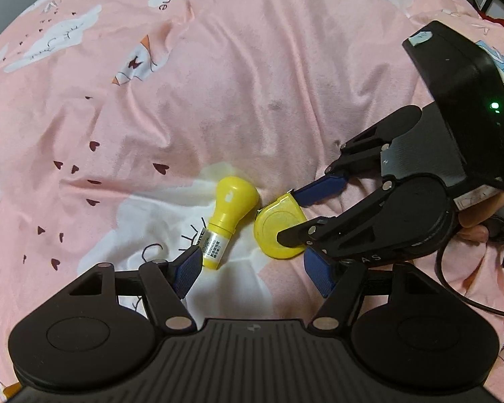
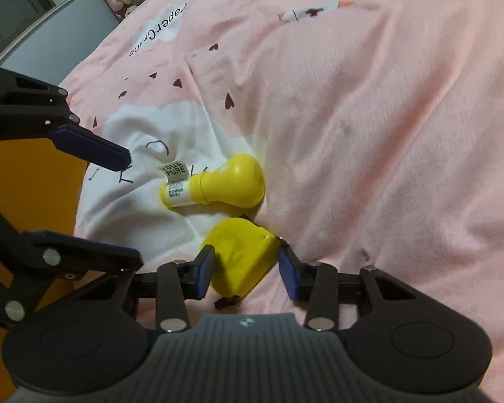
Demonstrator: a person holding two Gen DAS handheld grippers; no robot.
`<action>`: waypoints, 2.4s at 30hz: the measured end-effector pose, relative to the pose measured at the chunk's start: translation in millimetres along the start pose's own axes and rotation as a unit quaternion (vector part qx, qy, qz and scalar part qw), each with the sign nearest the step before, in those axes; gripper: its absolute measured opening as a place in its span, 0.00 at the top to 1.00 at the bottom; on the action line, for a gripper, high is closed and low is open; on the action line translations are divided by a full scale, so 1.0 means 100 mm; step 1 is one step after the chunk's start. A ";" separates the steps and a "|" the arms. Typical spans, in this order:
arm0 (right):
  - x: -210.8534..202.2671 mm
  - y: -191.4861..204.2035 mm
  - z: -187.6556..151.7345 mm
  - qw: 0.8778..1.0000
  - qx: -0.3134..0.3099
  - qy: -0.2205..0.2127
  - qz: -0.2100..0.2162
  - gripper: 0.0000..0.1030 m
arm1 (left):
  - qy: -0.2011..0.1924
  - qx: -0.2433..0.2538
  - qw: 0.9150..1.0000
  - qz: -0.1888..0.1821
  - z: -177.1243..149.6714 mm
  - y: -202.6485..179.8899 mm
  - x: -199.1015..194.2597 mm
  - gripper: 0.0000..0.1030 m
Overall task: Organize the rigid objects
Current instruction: 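Grasp the yellow bulb bottle with the left tool while the right tool grasps the yellow tape measure, then lift the yellow bottle and tape measure and carry them over the box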
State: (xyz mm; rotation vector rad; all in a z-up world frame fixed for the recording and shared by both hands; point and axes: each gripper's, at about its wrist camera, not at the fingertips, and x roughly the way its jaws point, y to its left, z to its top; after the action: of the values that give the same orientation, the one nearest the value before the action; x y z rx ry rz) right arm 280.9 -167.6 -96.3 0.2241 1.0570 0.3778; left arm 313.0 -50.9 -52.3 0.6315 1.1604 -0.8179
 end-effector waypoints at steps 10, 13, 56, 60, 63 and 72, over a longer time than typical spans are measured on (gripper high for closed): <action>-0.27 0.16 -0.06 0.998 -0.019 -0.050 0.023 0.82 | 0.046 0.053 0.997 0.034 0.07 -0.02 0.16 0.30; -0.40 0.13 -0.03 0.997 -0.014 -0.077 -0.001 0.83 | 0.046 0.060 0.996 0.039 0.11 0.00 0.19 0.32; -0.57 -0.05 -0.16 0.994 0.023 -0.099 0.048 0.82 | -0.009 0.017 0.997 0.073 0.02 -0.23 -0.19 0.73; -0.87 0.09 -0.18 0.991 0.004 -0.128 0.046 0.82 | -0.043 0.004 0.996 0.076 -0.08 -0.33 -0.58 0.73; -1.11 0.24 -0.18 0.987 -0.012 -0.152 0.057 0.82 | -0.063 -0.006 0.995 0.082 -0.09 -0.40 -0.79 0.73; -1.57 0.91 -0.18 0.972 -0.103 -0.185 0.102 0.82 | -0.078 -0.033 0.989 0.123 -0.64 -0.41 -1.38 0.73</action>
State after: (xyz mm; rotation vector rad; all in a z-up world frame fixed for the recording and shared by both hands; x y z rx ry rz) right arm 179.4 -148.4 53.6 0.2081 0.6226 0.6014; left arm 220.2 8.8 60.6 0.6311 0.9423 -0.6042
